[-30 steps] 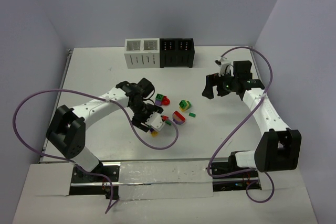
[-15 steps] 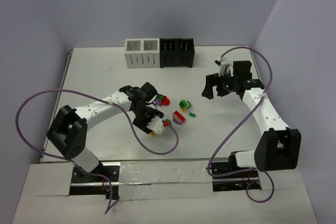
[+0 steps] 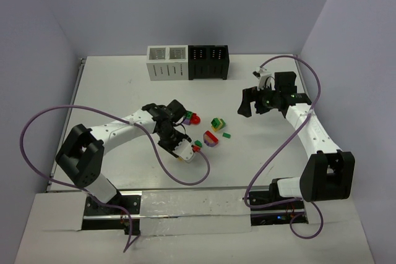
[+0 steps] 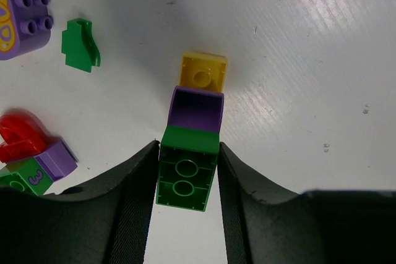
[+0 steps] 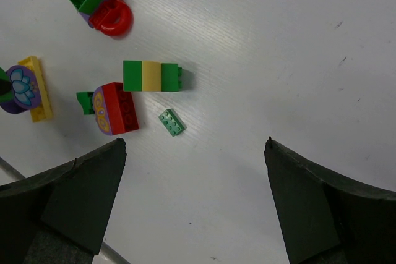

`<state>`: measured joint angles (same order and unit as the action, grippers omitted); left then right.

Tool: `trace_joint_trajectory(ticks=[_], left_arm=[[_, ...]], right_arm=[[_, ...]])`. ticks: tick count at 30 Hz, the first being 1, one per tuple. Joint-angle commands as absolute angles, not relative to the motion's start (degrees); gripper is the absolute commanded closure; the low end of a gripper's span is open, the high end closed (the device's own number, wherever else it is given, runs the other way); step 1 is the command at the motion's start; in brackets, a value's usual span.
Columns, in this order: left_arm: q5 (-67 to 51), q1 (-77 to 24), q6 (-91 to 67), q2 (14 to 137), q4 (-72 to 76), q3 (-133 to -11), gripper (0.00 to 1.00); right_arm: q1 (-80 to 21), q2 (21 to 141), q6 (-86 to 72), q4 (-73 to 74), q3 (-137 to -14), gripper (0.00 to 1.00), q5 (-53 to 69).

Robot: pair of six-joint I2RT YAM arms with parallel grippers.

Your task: Sort the legos into containers by color

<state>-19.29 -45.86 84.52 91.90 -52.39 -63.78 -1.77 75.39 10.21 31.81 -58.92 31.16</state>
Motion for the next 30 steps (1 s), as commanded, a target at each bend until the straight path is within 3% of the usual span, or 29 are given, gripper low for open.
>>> trace_joint_trajectory(ticks=[1, 5, 10, 19, 30], left_arm=[[-19.2, -46.5, 85.1, 91.7, -51.5, -64.0, 0.57], [-18.6, -46.4, 83.8, 91.2, -51.1, -65.0, 0.71], [-21.8, -45.9, 75.0, 90.0, -50.1, -69.2, 0.99], [-37.6, -40.3, 43.9, 84.9, -42.2, -75.0, 1.00], [-53.2, -36.1, 23.9, 79.6, -34.0, -73.3, 1.00]], right_arm=[[-2.3, 75.8, 11.1, 32.4, -61.7, 0.00, 32.1], [-2.7, 75.5, 11.2, 32.8, -62.3, 0.00, 31.9], [-4.2, 73.8, 12.7, 33.4, -64.0, 0.00, 36.6], [-14.0, 73.6, 19.9, 43.4, -73.5, 0.02, 48.2], [-26.6, 76.0, 20.1, 46.9, -78.2, 0.03, 50.6]])
